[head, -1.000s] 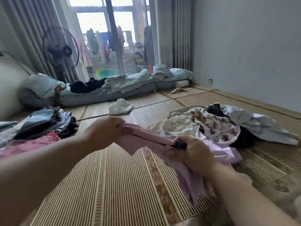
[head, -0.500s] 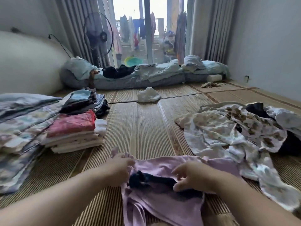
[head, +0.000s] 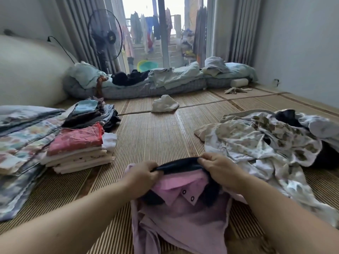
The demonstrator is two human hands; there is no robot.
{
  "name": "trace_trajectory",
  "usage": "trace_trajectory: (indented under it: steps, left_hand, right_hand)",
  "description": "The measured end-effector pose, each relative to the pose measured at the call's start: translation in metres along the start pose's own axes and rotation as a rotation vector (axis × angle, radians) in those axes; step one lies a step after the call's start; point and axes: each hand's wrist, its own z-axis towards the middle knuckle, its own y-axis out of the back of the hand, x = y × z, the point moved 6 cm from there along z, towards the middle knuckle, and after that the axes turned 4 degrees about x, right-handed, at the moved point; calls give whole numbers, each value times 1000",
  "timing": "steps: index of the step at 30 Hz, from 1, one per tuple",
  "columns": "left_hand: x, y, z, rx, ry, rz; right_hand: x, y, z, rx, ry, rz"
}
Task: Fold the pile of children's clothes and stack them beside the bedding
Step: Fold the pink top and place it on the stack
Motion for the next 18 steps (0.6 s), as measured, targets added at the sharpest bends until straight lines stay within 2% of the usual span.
trace_trajectory:
  steps: [3,6,9,11,12,15,18]
  left_hand:
    - [-22,27,-8,27,-16,-274]
    - [-47,59,-20,8,-62,-294]
    - [-72,97,-35,-56,-132,-228]
    - [-88,123,-45,-85,-184,-202]
    - [-96,139,-50,-106,-209,-196]
    - [-118,184,-66,-229,-262,-122]
    - [-137,220,-80,-316,-304,-84]
  right_hand:
    - [30,4,-5,-22,147,24]
    - [57,-1,-16,-9,233,-293]
    - [94,4,-28,-271,408,-592]
    - [124,15,-33,-389,430,-571]
    - [141,20,-34,-394,404,-537]
    - [190,31,-26,-255,327,-351]
    - [238,33,-23,-183,345,-175]
